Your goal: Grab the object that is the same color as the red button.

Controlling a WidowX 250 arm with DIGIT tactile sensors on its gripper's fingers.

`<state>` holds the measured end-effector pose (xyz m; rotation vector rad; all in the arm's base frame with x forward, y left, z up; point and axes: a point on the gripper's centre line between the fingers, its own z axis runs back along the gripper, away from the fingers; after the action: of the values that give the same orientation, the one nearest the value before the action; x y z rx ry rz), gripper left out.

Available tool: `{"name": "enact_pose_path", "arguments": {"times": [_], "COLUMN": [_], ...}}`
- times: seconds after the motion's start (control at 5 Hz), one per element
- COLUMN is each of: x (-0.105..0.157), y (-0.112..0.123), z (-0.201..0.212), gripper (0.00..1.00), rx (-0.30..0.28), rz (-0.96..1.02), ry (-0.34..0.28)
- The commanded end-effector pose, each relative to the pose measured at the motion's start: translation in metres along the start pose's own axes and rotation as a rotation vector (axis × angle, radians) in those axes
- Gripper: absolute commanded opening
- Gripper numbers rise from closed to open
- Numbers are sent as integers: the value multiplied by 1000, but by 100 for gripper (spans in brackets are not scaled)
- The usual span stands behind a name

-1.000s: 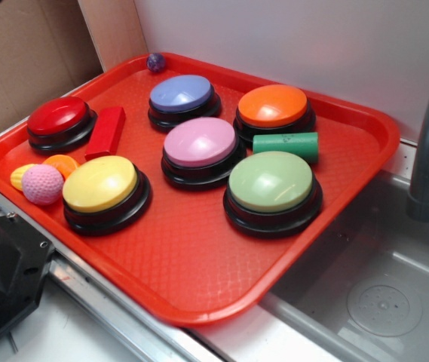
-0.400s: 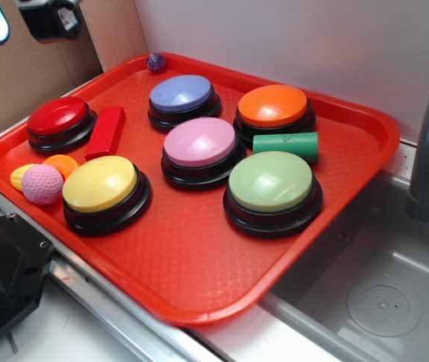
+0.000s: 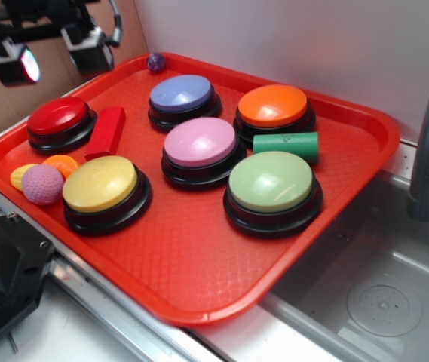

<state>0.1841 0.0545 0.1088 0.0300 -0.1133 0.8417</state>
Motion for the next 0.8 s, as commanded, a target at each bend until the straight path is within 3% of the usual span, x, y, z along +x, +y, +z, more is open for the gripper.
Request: {"name": "enact_pose_path", "arguments": {"times": [0.0,0.6], "x": [12,13], "y": [6,8], "z": [-48,-90], "gripper": [100,100], "rx": [-5,21], "rz": [42,30], "ry": [-34,8]}}
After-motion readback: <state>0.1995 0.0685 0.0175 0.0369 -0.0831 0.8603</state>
